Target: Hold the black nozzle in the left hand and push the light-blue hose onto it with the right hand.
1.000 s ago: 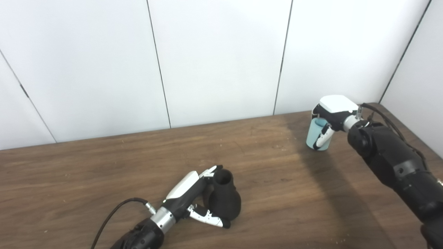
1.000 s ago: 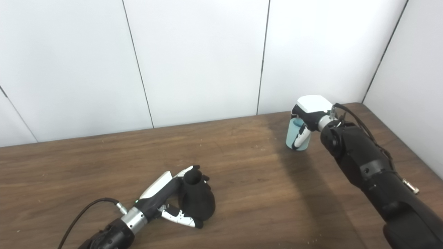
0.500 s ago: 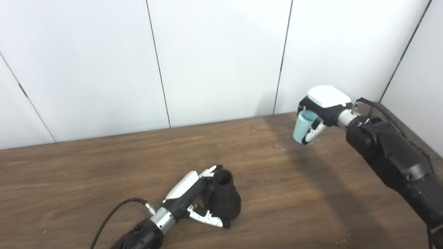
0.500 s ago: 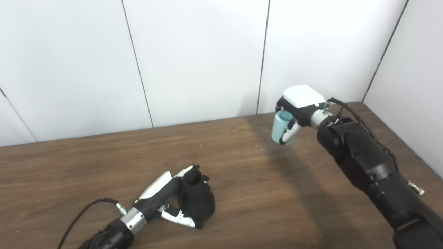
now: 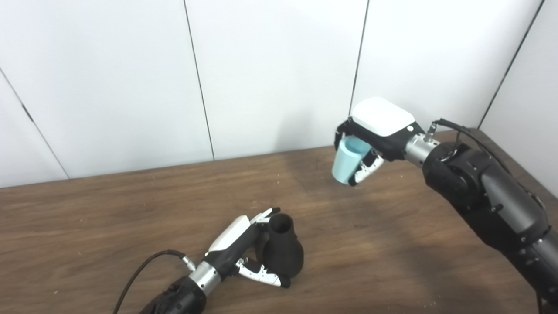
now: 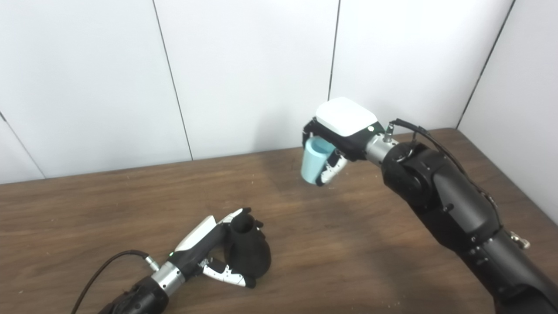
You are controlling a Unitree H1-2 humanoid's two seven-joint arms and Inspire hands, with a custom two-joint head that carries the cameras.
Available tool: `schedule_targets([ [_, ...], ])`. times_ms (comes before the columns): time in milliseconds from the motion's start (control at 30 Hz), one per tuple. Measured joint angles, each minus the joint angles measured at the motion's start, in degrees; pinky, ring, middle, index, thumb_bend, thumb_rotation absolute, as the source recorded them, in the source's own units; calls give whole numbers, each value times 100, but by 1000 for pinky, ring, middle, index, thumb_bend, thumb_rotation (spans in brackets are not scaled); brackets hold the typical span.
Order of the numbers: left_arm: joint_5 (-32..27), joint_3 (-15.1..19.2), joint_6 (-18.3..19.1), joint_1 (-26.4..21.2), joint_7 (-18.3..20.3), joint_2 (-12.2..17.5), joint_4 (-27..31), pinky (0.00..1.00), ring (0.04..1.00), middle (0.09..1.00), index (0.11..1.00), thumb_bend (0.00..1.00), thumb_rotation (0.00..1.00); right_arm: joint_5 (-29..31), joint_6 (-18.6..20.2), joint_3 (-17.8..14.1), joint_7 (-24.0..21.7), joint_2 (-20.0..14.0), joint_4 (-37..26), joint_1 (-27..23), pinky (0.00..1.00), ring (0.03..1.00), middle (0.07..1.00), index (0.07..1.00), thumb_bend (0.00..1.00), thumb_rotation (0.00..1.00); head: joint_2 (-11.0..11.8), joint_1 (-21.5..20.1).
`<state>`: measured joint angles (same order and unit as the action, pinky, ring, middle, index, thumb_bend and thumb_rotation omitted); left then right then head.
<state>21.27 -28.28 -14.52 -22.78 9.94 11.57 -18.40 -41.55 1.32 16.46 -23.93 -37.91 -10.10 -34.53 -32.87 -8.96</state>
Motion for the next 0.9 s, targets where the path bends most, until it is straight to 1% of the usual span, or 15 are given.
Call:
schedule_targets([
  [100, 9, -3, 67, 16, -3, -2, 50, 1000, 989, 808, 480, 522, 64, 164, 3, -10, -189, 109, -355, 0, 144, 229, 332, 485, 515, 127, -70, 140],
  [300, 13, -15, 150, 18, -5, -5, 89, 1000, 983, 809, 480, 521, 63, 511, 41, -19, -638, 340, -855, -1, 154, 243, 352, 485, 515, 128, -167, 220],
  [333, 14, -20, 177, 20, -5, -5, 106, 1000, 983, 809, 480, 522, 63, 568, 61, -20, -715, 375, -943, -1, 157, 247, 411, 484, 521, 65, -167, 220],
  [367, 14, -24, 209, 23, -5, -5, 121, 1000, 983, 810, 480, 522, 63, 632, 80, -20, -781, 425, -1041, -4, 158, 249, 441, 483, 525, 33, -176, 228],
  [400, 14, -29, 233, 24, -5, -5, 132, 1000, 982, 810, 480, 522, 63, 668, 100, -20, -836, 482, -1136, -8, 161, 256, 423, 507, 522, 13, -176, 229],
  [500, 14, -43, 278, 26, -5, -6, 150, 1000, 982, 810, 480, 522, 63, 735, 151, -15, -1004, 662, -1359, -52, 169, 268, 418, 522, 521, 0, -193, 264],
  [667, 14, -56, 302, 29, -5, -6, 174, 1000, 981, 811, 480, 522, 63, 820, 159, -12, -1208, 896, -1605, -161, 172, 269, 426, 521, 522, 0, -211, 299],
  [900, 15, -66, 397, 61, -6, -7, 244, 1000, 981, 815, 479, 522, 64, 859, 211, -14, -1448, 1083, -1914, -235, 182, 274, 424, 520, 522, 0, -229, 325],
])
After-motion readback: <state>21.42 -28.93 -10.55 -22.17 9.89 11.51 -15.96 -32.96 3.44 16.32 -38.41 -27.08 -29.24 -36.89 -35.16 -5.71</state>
